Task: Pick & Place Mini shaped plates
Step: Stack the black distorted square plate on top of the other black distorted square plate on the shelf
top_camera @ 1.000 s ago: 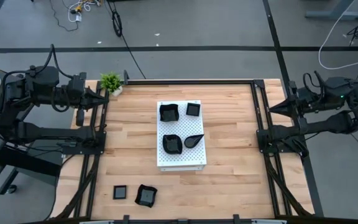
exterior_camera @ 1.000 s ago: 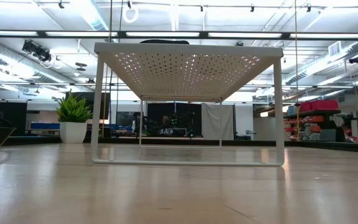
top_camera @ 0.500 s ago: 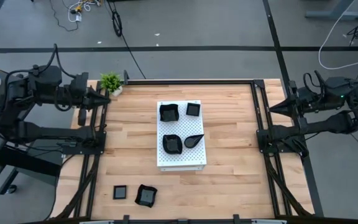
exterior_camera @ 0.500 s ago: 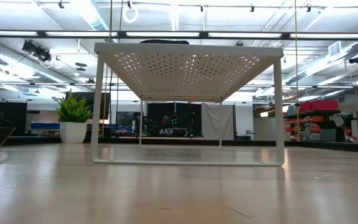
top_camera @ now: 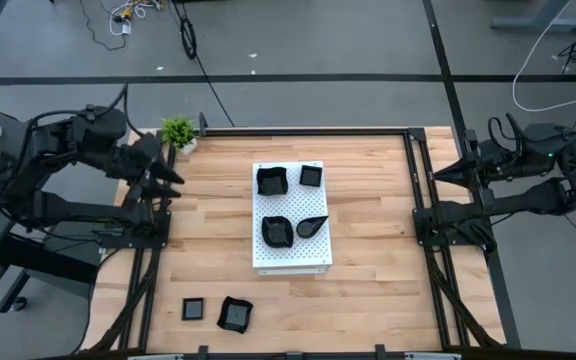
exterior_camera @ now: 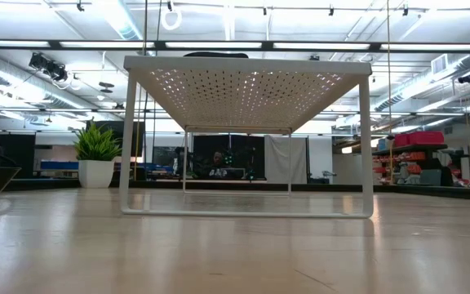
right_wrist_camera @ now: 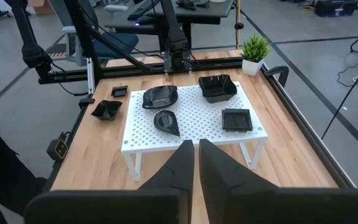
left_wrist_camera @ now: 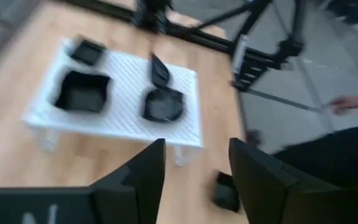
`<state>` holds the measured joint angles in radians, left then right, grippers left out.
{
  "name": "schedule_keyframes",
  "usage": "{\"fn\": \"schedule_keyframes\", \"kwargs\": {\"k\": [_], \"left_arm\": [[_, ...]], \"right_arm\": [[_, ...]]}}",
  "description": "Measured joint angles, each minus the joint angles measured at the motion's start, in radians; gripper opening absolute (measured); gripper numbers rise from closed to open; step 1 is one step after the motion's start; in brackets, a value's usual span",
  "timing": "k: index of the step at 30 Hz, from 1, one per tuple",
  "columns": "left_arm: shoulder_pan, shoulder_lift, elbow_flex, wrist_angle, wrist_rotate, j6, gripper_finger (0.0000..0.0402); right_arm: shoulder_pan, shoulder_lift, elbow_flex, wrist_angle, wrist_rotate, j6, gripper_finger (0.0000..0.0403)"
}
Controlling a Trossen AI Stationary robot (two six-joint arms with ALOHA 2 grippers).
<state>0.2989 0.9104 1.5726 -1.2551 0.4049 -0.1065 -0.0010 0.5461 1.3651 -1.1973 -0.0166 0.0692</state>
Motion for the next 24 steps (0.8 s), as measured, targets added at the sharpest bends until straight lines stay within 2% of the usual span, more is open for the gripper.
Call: {"fn": "schedule_keyframes", "kwargs": {"k": [6,24], "left_arm": [[0.0,0.015,0.0,-0.008,0.121,-0.047,0.0197],[0.0,0.013,0.0,0.034,0.113,-0.099,0.0195]], "right_arm": [[0.0,0.0,0.0,0.0,0.0,0.0,0.0029],[0.0,0.0,0.0,0.0,0.0,0.0,0.0029]]}}
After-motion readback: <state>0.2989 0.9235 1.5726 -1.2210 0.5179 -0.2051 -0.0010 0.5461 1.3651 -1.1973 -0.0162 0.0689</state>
